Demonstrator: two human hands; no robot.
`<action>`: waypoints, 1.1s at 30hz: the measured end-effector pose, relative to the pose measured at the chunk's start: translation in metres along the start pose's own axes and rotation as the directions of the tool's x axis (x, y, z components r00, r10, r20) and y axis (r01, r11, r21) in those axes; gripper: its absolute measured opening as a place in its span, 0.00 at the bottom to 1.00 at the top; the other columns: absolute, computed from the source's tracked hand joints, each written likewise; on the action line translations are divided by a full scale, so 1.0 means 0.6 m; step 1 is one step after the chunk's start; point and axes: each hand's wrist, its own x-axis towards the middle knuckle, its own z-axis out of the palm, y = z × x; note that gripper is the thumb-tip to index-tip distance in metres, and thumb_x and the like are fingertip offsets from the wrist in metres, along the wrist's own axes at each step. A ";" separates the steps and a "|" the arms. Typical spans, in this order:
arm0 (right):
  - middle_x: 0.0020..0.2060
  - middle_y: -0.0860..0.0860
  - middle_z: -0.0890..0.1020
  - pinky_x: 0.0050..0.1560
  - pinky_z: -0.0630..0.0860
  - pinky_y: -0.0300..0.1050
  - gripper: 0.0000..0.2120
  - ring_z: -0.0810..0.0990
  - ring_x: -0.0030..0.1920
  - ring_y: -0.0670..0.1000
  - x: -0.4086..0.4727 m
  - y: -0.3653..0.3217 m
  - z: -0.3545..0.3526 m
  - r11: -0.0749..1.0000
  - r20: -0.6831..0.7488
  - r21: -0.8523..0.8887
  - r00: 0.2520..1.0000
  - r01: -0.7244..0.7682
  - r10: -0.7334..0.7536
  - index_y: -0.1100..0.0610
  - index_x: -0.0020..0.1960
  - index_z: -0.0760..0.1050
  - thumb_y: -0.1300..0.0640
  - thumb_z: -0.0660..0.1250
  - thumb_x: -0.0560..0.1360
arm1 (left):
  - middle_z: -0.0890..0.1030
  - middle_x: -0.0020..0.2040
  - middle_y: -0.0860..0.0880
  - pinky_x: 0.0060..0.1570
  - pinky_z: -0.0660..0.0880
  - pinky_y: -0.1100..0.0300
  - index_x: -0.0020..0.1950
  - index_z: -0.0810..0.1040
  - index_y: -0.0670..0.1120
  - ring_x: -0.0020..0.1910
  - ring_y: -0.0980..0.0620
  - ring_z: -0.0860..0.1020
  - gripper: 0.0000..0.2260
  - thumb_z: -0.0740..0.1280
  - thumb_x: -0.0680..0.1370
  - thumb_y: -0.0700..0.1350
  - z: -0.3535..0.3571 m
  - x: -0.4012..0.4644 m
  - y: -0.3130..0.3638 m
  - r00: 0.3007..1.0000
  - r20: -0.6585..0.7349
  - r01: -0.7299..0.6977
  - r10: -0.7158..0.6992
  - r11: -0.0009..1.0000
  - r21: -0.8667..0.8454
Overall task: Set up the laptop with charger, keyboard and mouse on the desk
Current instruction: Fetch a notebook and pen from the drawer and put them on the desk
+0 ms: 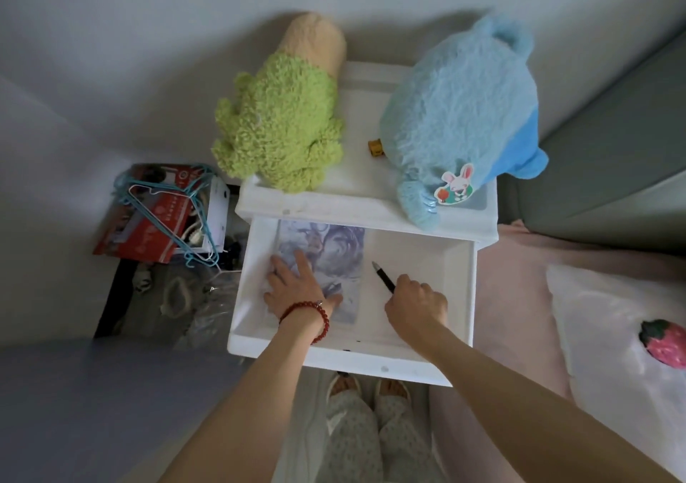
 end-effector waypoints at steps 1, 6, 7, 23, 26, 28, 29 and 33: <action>0.46 0.55 0.81 0.37 0.68 0.45 0.07 0.79 0.44 0.56 0.001 -0.001 -0.006 0.997 -0.002 0.078 1.000 -0.014 0.014 0.58 0.52 0.68 0.58 0.55 0.76 | 0.42 0.75 0.38 0.68 0.59 0.42 0.74 0.39 0.49 0.73 0.36 0.51 0.49 0.68 0.67 0.64 -0.002 0.005 0.004 1.000 0.004 0.018 -0.018 1.000 -0.012; 0.48 0.63 0.80 0.40 0.66 0.49 0.06 0.77 0.46 0.64 -0.006 -0.042 -0.020 0.861 0.103 0.505 0.995 -0.058 0.006 0.59 0.52 0.63 0.57 0.52 0.78 | 0.52 0.71 0.37 0.67 0.61 0.43 0.71 0.51 0.52 0.67 0.35 0.59 0.46 0.75 0.62 0.58 -0.003 0.011 0.012 0.999 -0.031 0.039 -0.044 0.991 -0.126; 0.48 0.64 0.79 0.41 0.66 0.49 0.05 0.76 0.46 0.64 -0.007 -0.053 -0.020 0.811 0.118 0.579 0.993 -0.081 0.015 0.58 0.51 0.63 0.57 0.51 0.78 | 0.55 0.69 0.37 0.66 0.62 0.43 0.69 0.54 0.52 0.66 0.36 0.61 0.44 0.76 0.62 0.56 -0.005 0.012 0.011 0.998 -0.038 0.033 -0.041 0.982 -0.183; 0.55 0.58 0.74 0.54 0.73 0.52 0.11 0.75 0.53 0.59 -0.070 -0.029 -0.110 0.932 0.035 0.350 0.994 0.088 -0.107 0.59 0.56 0.69 0.55 0.53 0.80 | 0.69 0.37 0.47 0.32 0.67 0.59 0.50 0.65 0.42 0.32 0.50 0.69 0.07 0.58 0.77 0.44 -0.129 -0.085 0.001 0.988 0.139 0.156 -0.072 0.561 -0.813; 0.51 0.56 0.76 0.50 0.73 0.51 0.12 0.73 0.53 0.58 -0.100 -0.033 -0.143 0.933 -0.137 0.316 0.981 0.175 -0.138 0.55 0.57 0.72 0.53 0.54 0.79 | 0.70 0.35 0.47 0.26 0.66 0.61 0.44 0.68 0.43 0.29 0.51 0.69 0.04 0.61 0.76 0.43 -0.160 -0.120 -0.017 0.972 0.230 0.225 -0.045 0.446 -0.866; 0.48 0.56 0.78 0.49 0.72 0.50 0.13 0.73 0.53 0.58 -0.120 -0.038 -0.165 0.932 -0.225 0.278 0.959 0.234 -0.174 0.52 0.59 0.74 0.51 0.55 0.79 | 0.75 0.38 0.44 0.32 0.73 0.58 0.49 0.69 0.41 0.33 0.49 0.75 0.04 0.62 0.76 0.40 -0.174 -0.152 -0.032 0.967 0.254 0.240 0.018 0.272 -0.932; 0.49 0.57 0.78 0.50 0.71 0.50 0.14 0.72 0.53 0.59 -0.128 -0.042 -0.172 0.921 -0.244 0.277 0.947 0.273 -0.208 0.52 0.61 0.73 0.53 0.56 0.79 | 0.77 0.41 0.43 0.36 0.76 0.56 0.50 0.69 0.40 0.37 0.47 0.77 0.05 0.63 0.76 0.38 -0.176 -0.167 -0.038 0.961 0.268 0.256 0.062 0.153 -0.954; 0.54 0.60 0.71 0.57 0.70 0.47 0.20 0.70 0.55 0.59 -0.183 -0.061 -0.187 0.792 -0.245 0.376 0.875 0.482 -0.417 0.57 0.68 0.67 0.64 0.58 0.77 | 0.79 0.46 0.40 0.41 0.78 0.53 0.51 0.70 0.40 0.42 0.45 0.80 0.06 0.61 0.76 0.34 -0.179 -0.242 -0.044 0.970 0.196 0.205 0.144 -0.054 -0.977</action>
